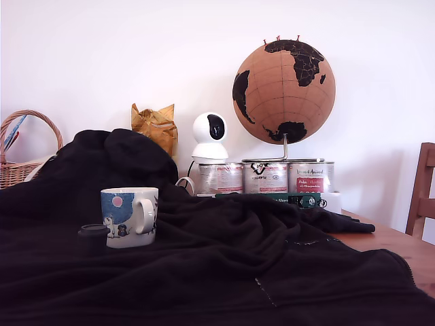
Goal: Pick the grey coffee capsule and place it inside the blue coffee cup
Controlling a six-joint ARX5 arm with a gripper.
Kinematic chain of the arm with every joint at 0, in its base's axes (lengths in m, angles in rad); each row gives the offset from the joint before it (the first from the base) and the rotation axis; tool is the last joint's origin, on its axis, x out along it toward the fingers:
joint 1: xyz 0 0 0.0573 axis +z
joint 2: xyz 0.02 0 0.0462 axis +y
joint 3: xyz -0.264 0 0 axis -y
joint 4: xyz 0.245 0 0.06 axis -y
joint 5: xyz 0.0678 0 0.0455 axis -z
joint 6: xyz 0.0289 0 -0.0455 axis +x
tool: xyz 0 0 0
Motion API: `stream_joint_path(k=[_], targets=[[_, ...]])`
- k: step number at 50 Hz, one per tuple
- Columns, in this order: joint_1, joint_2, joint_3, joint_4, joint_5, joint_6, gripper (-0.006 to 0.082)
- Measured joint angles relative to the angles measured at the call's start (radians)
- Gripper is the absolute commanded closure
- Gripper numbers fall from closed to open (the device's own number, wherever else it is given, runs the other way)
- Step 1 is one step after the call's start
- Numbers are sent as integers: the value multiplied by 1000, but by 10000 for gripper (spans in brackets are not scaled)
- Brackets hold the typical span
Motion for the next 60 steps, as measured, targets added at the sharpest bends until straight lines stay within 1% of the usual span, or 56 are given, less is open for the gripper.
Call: stream_joint_path(k=[2,5,8,12,18,26,30,40,50,52,54,58,60], targets=[[3,-1,0,-6,17,-16,782],[13,-4,1,-50,100,-51,782],[14,-4,-3,-55,123,-68,782],[14,-4,-5,-1,141,-108,783],[14,-4,-5,89,212,-161,783],[13,14,-5,100,315,-234,784],[-4,55,-5,105,344,-238,785],[-79,193,-5,114,348,-236,786],[-144,364,-5,206,348,-107,785],[-154,402,-5,229,348,-88,765],[-163,441,-5,253,348,-76,696],[-178,532,-5,321,348,-54,453],[-184,577,-5,366,348,-42,356]])
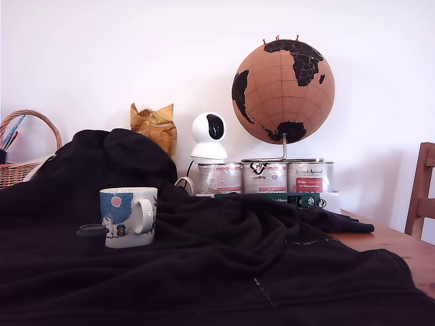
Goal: Pick the grey coffee capsule and place it inside the blue coffee cup
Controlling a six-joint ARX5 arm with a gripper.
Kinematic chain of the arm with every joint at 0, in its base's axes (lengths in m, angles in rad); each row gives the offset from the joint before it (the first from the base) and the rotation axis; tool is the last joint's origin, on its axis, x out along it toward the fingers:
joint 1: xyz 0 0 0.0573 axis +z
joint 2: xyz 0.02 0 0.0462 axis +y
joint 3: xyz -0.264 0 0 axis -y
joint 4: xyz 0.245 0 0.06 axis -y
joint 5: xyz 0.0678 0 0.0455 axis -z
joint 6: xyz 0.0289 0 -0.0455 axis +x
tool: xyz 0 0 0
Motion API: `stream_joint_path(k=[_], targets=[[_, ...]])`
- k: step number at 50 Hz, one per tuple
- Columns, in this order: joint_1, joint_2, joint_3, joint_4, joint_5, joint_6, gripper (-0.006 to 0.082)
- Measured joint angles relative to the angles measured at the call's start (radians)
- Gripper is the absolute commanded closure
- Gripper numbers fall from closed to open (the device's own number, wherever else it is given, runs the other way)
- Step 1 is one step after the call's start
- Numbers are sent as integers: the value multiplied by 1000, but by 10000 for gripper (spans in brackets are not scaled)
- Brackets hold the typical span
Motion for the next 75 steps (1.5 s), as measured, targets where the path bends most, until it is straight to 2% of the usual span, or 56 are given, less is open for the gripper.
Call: stream_joint_path(k=[3,14,21,39,52,55,62,75], targets=[[-9,63,0,74,0,23,298],[-31,284,0,244,0,111,290],[-32,447,5,315,0,119,188],[-40,823,228,372,43,121,186],[-60,1036,331,369,63,145,192],[-60,1063,350,367,63,146,217],[-60,1100,401,350,63,167,366],[-60,1131,436,322,63,195,526]])
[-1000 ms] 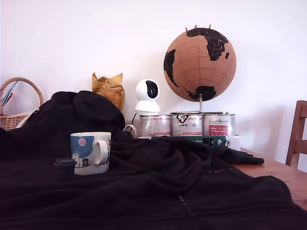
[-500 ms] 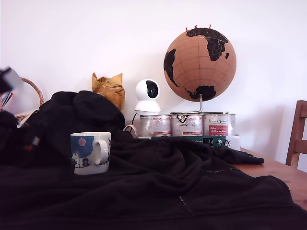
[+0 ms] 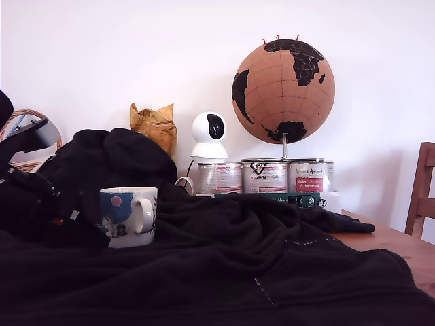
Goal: Pick the grey coffee capsule and place it inside the blue coffee cup
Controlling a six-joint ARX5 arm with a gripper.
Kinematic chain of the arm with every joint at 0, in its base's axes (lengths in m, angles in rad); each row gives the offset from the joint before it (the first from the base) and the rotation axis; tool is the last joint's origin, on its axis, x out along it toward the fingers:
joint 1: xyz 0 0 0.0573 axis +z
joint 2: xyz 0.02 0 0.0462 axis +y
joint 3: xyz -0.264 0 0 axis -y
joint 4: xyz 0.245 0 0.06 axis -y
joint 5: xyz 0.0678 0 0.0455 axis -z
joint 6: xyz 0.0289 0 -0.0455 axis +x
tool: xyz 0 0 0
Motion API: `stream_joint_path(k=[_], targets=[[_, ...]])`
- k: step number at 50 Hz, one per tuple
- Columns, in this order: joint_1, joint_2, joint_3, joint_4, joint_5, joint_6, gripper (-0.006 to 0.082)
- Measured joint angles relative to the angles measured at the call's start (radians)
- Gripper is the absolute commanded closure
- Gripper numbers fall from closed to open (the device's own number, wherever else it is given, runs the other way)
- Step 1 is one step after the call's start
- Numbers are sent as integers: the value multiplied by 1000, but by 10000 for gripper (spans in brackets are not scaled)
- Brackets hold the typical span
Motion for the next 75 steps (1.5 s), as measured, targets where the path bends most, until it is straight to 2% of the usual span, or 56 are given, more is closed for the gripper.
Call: stream_joint_path(k=[12,18,36,53,69,72,75], targets=[[0,0,0,1,13,-1,529],[0,-21,0,-2,42,-35,529],[0,-270,26,2,55,-50,529],[0,-176,219,-49,52,-49,529],[0,-49,271,-97,37,-49,528],[0,-50,272,-98,31,-47,486],[0,-50,273,-98,28,-35,346]])
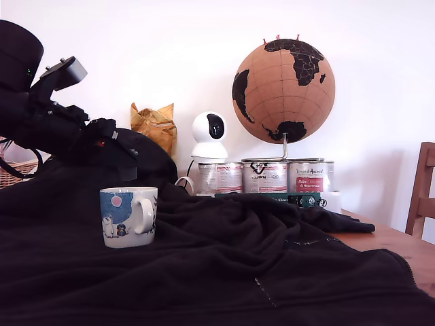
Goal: Pick the grey coffee capsule and place it inside the blue coffee cup
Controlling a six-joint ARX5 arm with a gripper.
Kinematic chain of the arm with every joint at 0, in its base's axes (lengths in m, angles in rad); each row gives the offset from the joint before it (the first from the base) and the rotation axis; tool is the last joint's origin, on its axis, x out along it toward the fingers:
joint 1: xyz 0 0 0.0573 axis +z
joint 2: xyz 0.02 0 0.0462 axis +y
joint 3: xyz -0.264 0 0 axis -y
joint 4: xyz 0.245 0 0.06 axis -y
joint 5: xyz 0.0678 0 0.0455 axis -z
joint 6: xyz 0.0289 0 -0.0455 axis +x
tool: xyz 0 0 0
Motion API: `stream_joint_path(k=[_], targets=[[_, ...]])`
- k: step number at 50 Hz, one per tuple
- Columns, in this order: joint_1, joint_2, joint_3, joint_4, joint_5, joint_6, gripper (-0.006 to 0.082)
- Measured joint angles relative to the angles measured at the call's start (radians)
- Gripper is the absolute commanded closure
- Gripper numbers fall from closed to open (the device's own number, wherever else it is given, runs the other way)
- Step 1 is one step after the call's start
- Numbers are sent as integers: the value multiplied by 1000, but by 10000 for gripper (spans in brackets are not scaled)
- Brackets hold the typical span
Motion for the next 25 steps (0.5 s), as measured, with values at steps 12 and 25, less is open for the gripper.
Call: stream_joint_path(k=[12,25], targets=[[0,0,0,-34,-13,17,105],[0,-12,0,-46,-16,18,108]])
